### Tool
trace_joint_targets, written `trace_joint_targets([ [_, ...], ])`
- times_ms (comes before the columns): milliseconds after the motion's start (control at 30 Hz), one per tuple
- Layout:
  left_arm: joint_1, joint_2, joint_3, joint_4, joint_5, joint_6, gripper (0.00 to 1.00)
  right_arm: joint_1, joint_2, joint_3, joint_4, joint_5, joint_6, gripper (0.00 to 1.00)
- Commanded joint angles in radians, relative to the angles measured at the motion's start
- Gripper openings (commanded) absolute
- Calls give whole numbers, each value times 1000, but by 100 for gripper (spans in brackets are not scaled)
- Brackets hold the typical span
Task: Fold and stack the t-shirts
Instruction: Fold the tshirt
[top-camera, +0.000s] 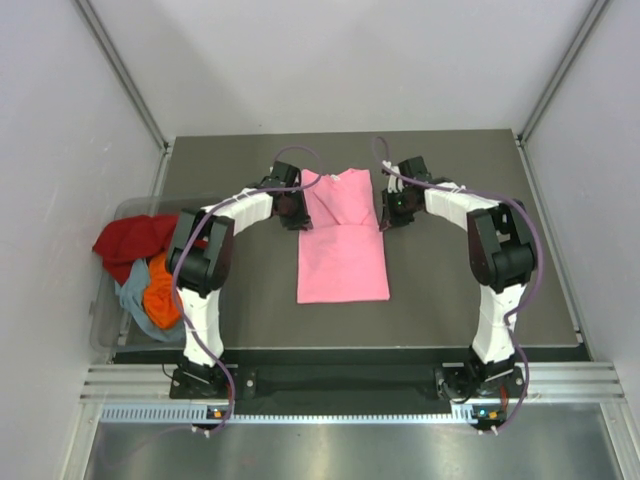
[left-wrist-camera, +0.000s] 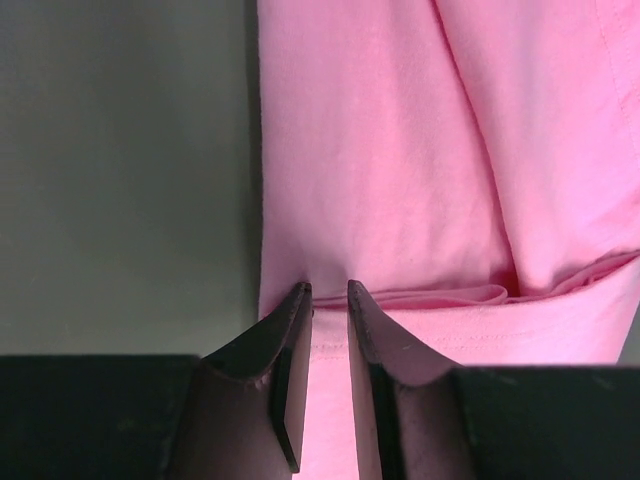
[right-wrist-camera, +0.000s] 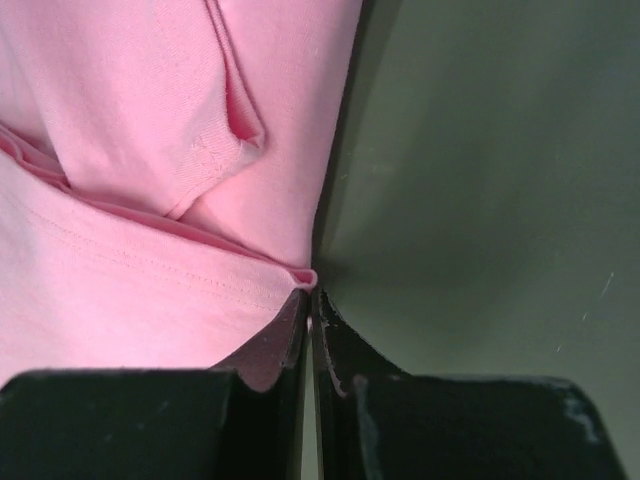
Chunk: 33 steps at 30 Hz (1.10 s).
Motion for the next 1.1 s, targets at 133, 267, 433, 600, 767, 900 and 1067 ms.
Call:
trace_joint_targets([
  [133,2,0,19,-35,-75,19,28,-23,-8,7,49,0,12,17],
  [267,2,-86,87,-115,-61,31,32,-23,-83,7,8,13,60,34],
  [433,2,-217,75,-207,-81,32,40,-23,-238,-68,-84,81,233,40],
  [600,-7,-433,-225,-112,105,-10,43,-19,-446,-327,-79,89,516,41],
  [767,-42,-637,-507,25,172,-98,49,35,-621,-592,21,83,675,48],
  [900,-53,-712,-651,74,183,-141,50,69,-727,-743,98,86,788,50],
  [1067,-56,-740,-785,206,236,-219,50,153,-781,-864,195,98,873,51],
])
